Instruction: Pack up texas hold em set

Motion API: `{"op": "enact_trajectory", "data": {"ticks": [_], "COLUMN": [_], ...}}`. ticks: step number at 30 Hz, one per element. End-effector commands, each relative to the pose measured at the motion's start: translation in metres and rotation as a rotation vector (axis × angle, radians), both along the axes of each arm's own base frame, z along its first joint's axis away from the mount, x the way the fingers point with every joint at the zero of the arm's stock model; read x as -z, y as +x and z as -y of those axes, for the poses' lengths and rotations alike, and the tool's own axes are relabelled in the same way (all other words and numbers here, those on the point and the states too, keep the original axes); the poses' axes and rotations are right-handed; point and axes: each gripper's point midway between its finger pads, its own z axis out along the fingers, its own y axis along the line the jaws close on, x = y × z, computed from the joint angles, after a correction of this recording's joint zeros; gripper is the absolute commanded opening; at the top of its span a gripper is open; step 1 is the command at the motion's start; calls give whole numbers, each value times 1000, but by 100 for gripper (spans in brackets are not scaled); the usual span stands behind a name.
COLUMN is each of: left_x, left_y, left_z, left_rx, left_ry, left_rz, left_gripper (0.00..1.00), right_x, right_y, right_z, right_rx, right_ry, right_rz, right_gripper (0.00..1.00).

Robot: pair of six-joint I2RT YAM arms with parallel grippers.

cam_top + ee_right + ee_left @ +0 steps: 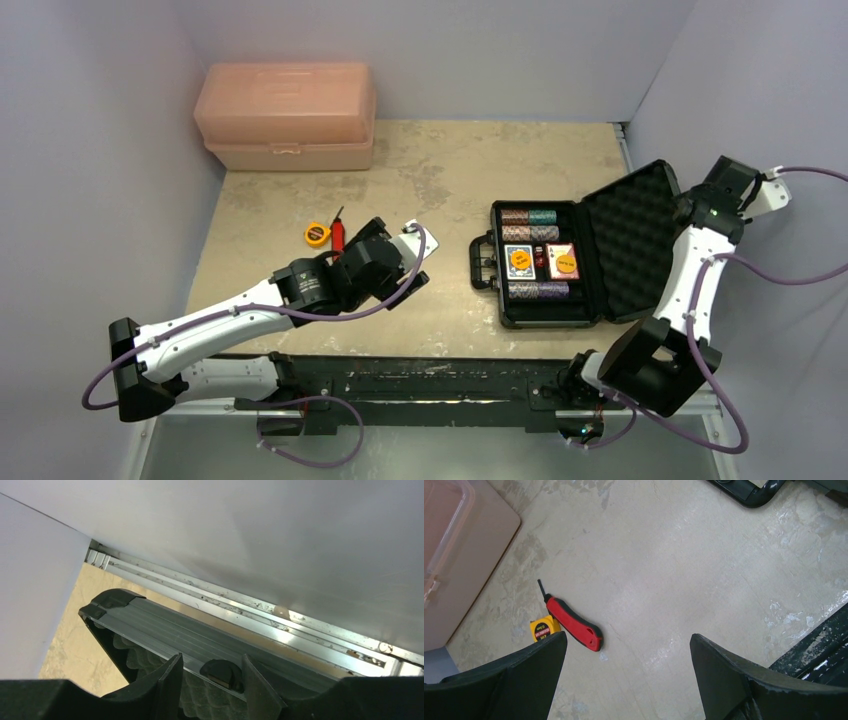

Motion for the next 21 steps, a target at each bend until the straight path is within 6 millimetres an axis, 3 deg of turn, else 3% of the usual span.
{"op": "enact_trajectory", "data": {"ticks": [1, 10, 15, 21], "left_x": [-17, -18, -19, -20], "left_y": [1, -1, -2, -2], "left_z": [11, 12, 13, 12], "left_rx": [8, 15, 19, 21], "left_ry": [-62, -64, -66, -69], "left_rz": [23, 23, 25, 28], "left_gripper": [93, 93, 93, 93], "right_x": [3, 22, 21, 12], "right_y": [11, 21, 17, 20], "right_z": [5, -6, -11, -27], "right_rx": [-37, -138, -155, -229], "right_ry": [-15, 12, 5, 14], "right_rz": [22, 16, 20, 64], "right_gripper": [50, 44, 27, 14]}}
